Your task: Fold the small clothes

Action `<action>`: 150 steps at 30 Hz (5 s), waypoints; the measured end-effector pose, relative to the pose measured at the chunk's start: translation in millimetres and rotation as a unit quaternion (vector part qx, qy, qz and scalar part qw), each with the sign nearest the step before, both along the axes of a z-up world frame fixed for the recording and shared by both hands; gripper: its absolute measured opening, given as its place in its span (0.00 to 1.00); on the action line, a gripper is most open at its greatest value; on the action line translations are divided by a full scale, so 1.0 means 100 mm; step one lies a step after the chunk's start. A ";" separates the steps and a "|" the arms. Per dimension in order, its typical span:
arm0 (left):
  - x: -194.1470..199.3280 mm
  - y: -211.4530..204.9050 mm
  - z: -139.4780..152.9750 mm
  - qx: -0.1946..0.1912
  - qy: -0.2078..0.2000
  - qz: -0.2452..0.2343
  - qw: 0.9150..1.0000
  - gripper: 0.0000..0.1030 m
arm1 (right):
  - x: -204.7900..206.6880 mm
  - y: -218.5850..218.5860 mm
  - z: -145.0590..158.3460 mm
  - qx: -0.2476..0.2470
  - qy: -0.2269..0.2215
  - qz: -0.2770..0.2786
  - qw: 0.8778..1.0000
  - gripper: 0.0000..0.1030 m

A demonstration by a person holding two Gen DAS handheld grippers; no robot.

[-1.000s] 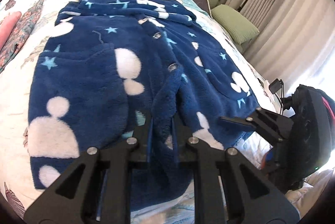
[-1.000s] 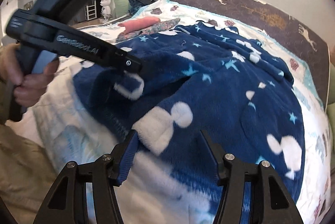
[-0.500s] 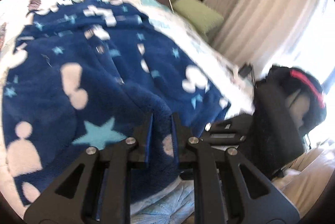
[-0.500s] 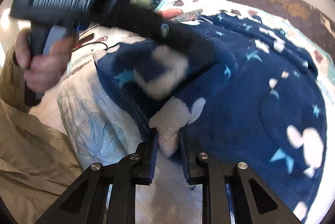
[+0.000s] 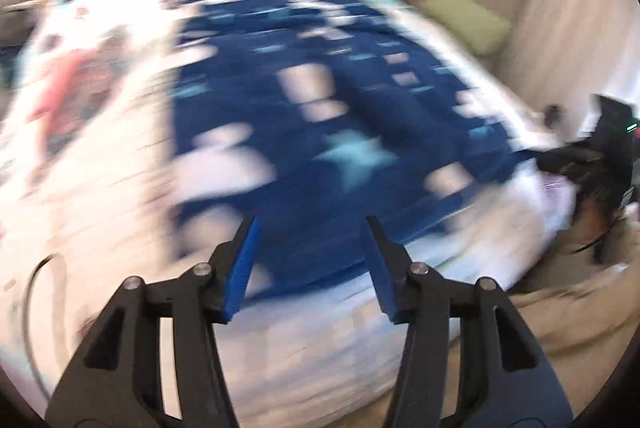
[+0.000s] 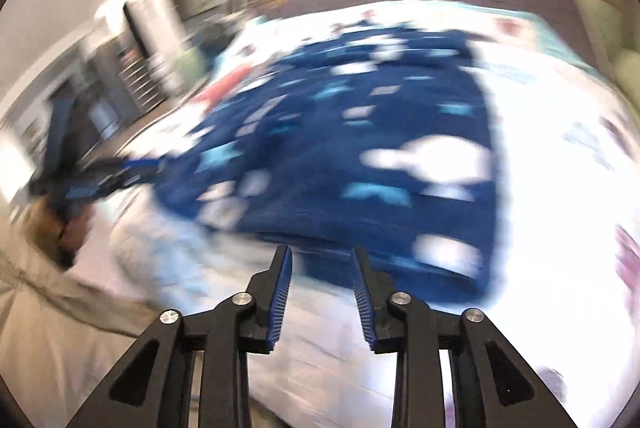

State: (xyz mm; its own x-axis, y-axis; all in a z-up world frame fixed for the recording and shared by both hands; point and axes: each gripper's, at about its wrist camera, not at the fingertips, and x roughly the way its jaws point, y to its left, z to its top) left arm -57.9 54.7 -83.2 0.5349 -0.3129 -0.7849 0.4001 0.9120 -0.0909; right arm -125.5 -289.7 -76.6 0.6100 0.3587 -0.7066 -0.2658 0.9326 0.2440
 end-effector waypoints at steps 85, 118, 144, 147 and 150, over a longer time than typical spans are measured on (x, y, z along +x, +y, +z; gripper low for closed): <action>0.51 0.66 -0.20 -0.084 0.046 0.161 0.982 0.68 | 0.73 0.38 0.11 0.052 0.019 -0.023 0.998 0.38; 0.40 0.36 -0.42 -0.085 0.071 0.078 0.991 0.34 | 0.52 -0.91 -0.30 0.146 0.081 -0.113 0.979 0.64; -0.42 0.58 0.67 -0.220 -0.019 0.021 0.975 0.09 | -0.22 -0.89 0.38 0.304 0.003 -0.030 0.952 0.06; -0.60 0.63 0.91 -0.222 -0.046 0.020 0.974 0.09 | -0.51 -0.87 0.58 0.293 -0.020 -0.030 0.955 0.07; -0.71 0.67 1.09 -0.228 -0.067 0.021 0.971 0.09 | -0.73 -0.89 0.73 0.293 -0.041 -0.040 0.954 0.07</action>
State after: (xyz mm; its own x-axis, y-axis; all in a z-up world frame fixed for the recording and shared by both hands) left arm -128.5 122.1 25.5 0.6422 -0.5876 -0.4922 0.4001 0.8047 -0.4386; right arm -198.9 -378.9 -3.3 0.6963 0.6279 -0.3476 -0.2409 0.6607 0.7110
